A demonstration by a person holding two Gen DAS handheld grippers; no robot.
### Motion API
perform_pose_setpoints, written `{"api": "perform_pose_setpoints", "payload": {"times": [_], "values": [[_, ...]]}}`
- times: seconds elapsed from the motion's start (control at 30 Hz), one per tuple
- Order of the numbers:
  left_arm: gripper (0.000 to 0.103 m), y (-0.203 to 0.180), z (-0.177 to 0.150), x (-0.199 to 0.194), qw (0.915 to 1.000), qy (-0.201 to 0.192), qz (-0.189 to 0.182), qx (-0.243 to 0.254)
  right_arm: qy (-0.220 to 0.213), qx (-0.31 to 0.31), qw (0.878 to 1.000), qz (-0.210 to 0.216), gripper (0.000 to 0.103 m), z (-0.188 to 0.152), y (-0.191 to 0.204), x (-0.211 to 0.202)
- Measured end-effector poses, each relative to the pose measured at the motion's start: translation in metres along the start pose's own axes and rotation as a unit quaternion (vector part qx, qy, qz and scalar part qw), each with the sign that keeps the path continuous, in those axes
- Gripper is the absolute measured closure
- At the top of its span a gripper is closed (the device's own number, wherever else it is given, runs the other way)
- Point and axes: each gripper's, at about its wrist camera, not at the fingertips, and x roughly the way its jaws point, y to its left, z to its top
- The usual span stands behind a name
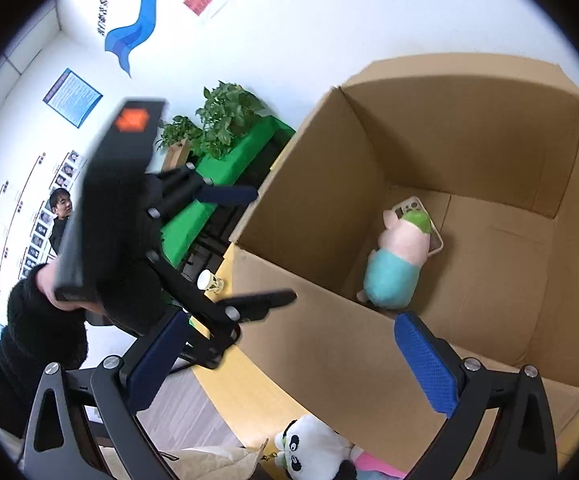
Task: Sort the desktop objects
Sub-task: 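Withdraw the left tool from the box toward the panda plush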
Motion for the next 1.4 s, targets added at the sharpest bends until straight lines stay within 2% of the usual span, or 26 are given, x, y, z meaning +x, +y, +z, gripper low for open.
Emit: {"api": "perform_pose_setpoints", "payload": {"times": [0.07, 0.17, 0.37, 0.47, 0.6, 0.7, 0.83, 0.9, 1.03, 1.2, 1.27, 1.37, 1.4], "values": [[0.001, -0.001, 0.004, -0.002, 1.0, -0.003, 0.001, 0.01, 0.003, 0.008, 1.0, 0.01, 0.001, 0.001, -0.005, 0.005], [0.001, -0.001, 0.007, 0.005, 0.9989, -0.011, 0.026, 0.036, 0.007, 0.017, 1.0, 0.018, 0.001, 0.004, -0.013, 0.012], [0.001, 0.014, 0.011, 0.012, 0.9948, -0.059, 0.065, 0.051, 0.039, 0.034, 0.999, -0.013, 0.001, 0.001, -0.037, 0.015], [0.001, 0.031, 0.013, 0.008, 0.9945, -0.093, 0.044, 0.022, 0.06, 0.036, 0.997, -0.034, 0.001, -0.003, -0.045, 0.023], [0.001, 0.053, 0.02, 0.016, 0.9928, -0.112, 0.017, -0.039, 0.046, 0.044, 0.998, -0.03, 0.001, -0.006, -0.051, 0.021], [0.001, 0.069, 0.013, 0.018, 0.9884, -0.115, -0.021, -0.098, 0.026, 0.034, 0.998, -0.036, 0.001, -0.014, -0.047, 0.011], [0.001, 0.062, -0.024, 0.0, 0.9783, -0.137, -0.057, -0.145, 0.005, 0.011, 0.995, -0.098, 0.001, -0.033, -0.033, 0.002], [0.001, 0.053, -0.049, -0.014, 0.9759, -0.144, -0.055, -0.155, -0.004, 0.004, 0.992, -0.126, 0.001, -0.043, -0.025, -0.002], [0.001, 0.035, -0.103, -0.039, 0.9706, -0.147, -0.045, -0.185, -0.032, -0.011, 0.989, -0.144, 0.0, -0.062, -0.003, -0.017], [0.001, 0.009, -0.169, -0.045, 0.9638, -0.123, -0.005, -0.236, -0.07, -0.04, 0.987, -0.139, 0.0, -0.121, 0.024, -0.043], [0.001, -0.003, -0.193, -0.036, 0.9617, -0.109, -0.011, -0.251, -0.073, -0.037, 0.988, -0.134, 0.0, -0.151, 0.022, -0.049], [0.001, -0.024, -0.232, -0.004, 0.9608, -0.068, -0.039, -0.266, -0.053, 0.002, 0.991, -0.125, 0.0, -0.206, 0.006, -0.045], [0.001, -0.03, -0.244, 0.008, 0.961, -0.052, -0.049, -0.267, -0.042, 0.033, 0.992, -0.11, 0.0, -0.23, -0.004, -0.039]]}}
